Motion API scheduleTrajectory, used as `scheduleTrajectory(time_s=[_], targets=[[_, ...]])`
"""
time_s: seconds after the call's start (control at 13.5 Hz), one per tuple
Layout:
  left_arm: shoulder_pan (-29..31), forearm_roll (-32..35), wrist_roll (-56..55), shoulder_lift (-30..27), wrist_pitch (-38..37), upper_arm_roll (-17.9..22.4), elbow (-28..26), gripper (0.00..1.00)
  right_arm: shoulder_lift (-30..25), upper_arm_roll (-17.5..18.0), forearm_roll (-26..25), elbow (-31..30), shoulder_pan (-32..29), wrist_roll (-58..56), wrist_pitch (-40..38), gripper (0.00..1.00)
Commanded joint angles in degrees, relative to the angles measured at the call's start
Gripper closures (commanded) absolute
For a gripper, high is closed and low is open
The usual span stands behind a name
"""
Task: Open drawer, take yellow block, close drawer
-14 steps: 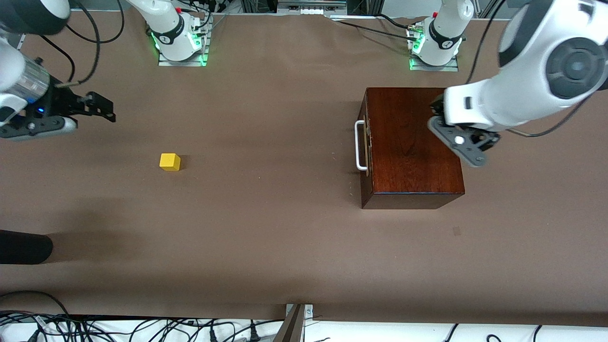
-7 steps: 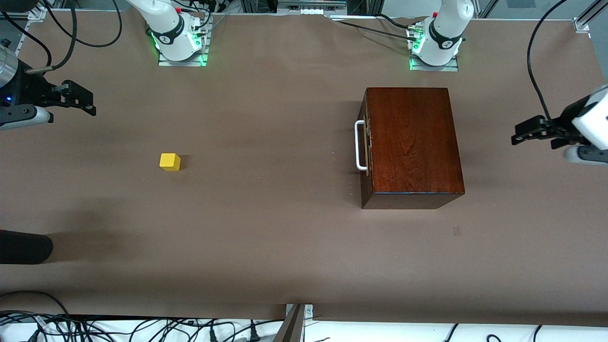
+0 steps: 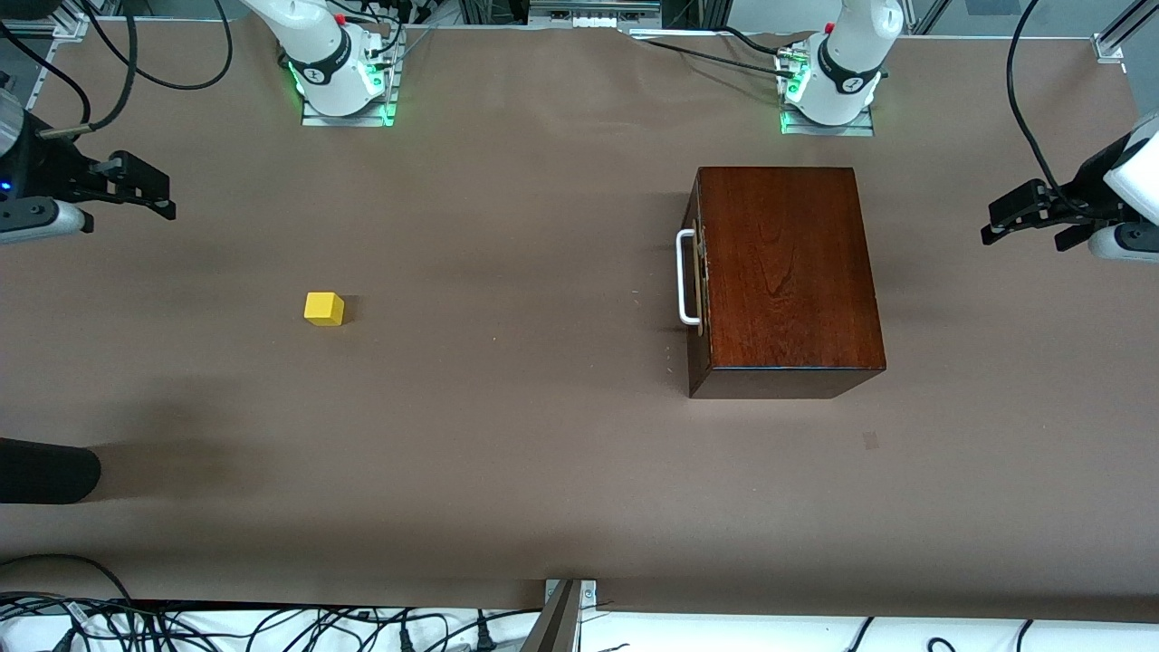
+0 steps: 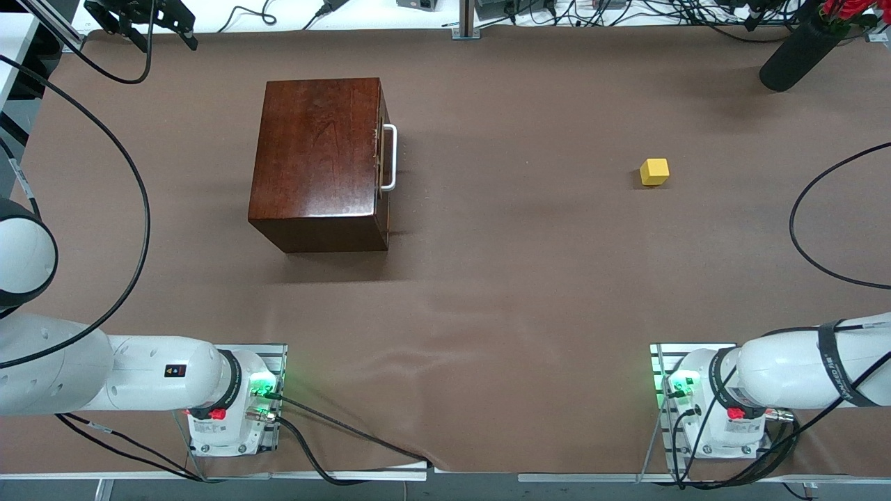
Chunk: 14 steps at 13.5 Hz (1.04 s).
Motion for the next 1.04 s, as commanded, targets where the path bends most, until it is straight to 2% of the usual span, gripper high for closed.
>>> scheduleTrajectory(time_s=[0.0, 0.22, 0.96], targets=[[-0.7, 1.0, 0.9, -0.3, 0.4, 0.1, -0.1, 0.00, 0.1, -0.6, 0.1, 1.4, -0.6, 0.0, -1.4, 0.00], [-0.9, 1.1, 0.9, 0.4, -0.4, -0.1, 1.0, 0.00, -0.1, 0.3, -0.4, 1.5, -0.2, -0.1, -1.4, 0.00], [-0.9, 1.1, 0.9, 0.4, -1.0, -0.1, 1.2, 0.00, 0.8, -0.2, 0.2, 1.4, -0.2, -1.0, -1.4, 0.00]])
